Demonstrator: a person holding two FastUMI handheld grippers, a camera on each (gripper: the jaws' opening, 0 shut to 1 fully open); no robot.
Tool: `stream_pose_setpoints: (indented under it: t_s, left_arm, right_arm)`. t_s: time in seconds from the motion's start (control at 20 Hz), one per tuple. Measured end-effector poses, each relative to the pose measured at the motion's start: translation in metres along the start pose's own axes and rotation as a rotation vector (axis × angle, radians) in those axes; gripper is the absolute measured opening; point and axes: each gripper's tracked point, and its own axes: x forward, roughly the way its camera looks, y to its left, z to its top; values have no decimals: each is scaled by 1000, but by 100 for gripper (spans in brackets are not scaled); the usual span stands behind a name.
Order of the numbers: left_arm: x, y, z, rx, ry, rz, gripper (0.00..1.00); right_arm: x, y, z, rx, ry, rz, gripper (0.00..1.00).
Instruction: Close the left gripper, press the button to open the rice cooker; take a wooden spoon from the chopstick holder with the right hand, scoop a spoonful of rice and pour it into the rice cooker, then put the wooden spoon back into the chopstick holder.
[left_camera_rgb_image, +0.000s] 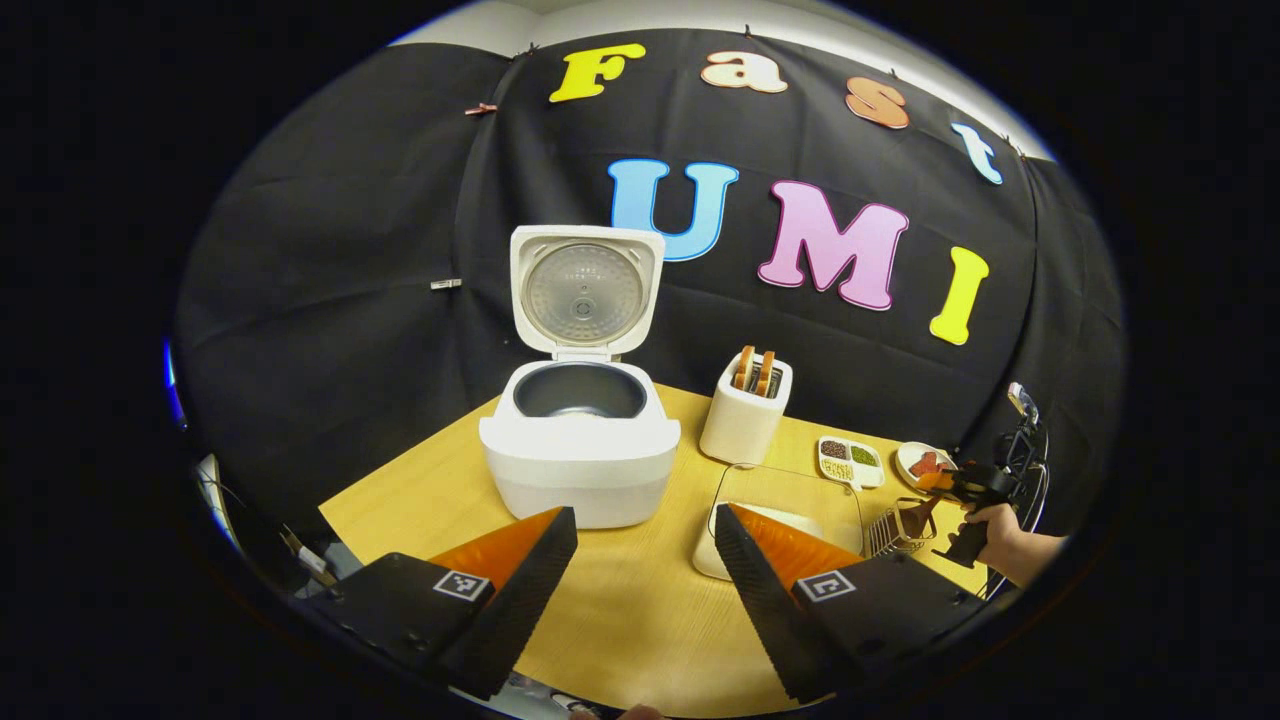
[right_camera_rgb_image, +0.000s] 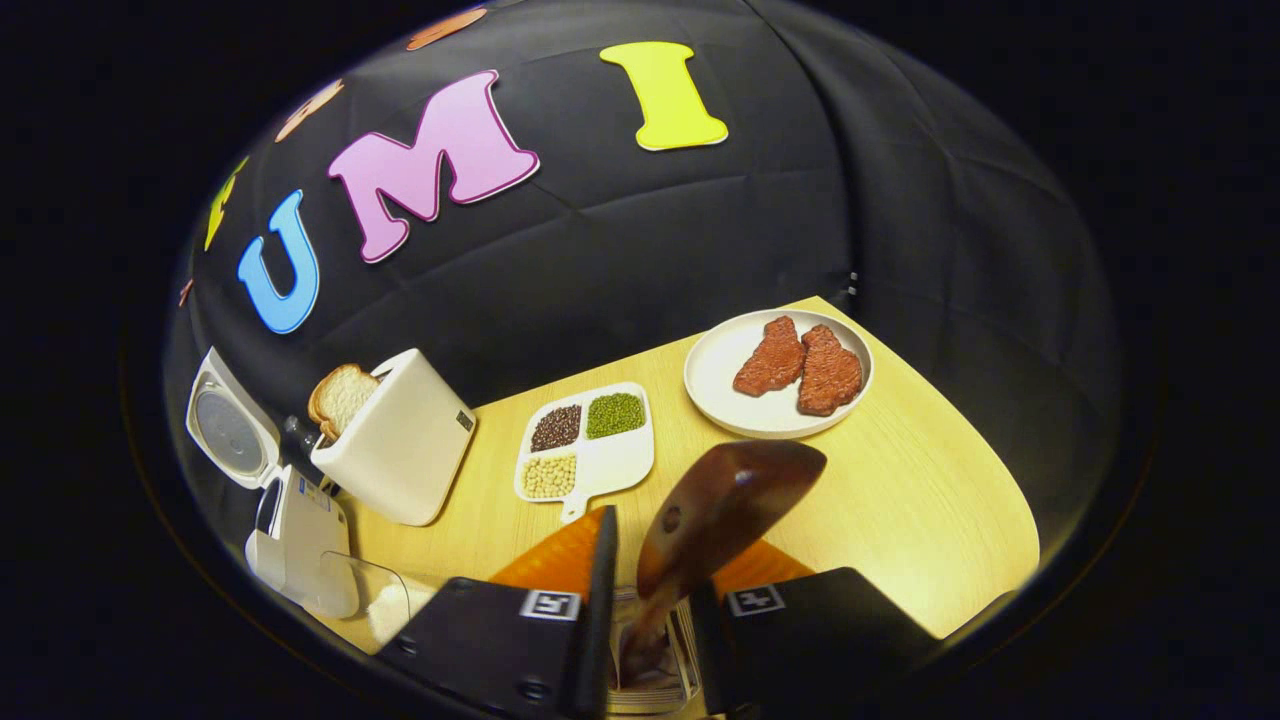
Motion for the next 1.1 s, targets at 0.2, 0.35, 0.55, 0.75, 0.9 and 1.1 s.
stream_pose_setpoints:
  t_s: [0.2, 0.35, 0.55, 0.75, 0.9, 1.1]
  left_arm:
    - [-6, 7, -4, 15, -6, -2, 96]
    - [-12, 12, -4, 25, -24, -26, 96]
    - [-14, 26, -3, 19, -39, -71, 96]
    - [-14, 48, -8, 28, -56, -101, 96]
    - [-11, 67, -17, 2, -52, -115, 96]
    - [-4, 90, -32, -40, -23, -122, 96]
  right_arm:
    - [-17, 17, -6, 15, 33, 29, 21]
    - [-34, 27, 10, -49, -24, 32, 19]
    - [-72, 52, 41, -111, -96, 34, 17]
    - [-107, 88, 57, -162, -143, 66, 17]
    - [-125, 123, 59, -184, -160, 102, 17]
    - [-134, 179, 48, -192, -182, 186, 17]
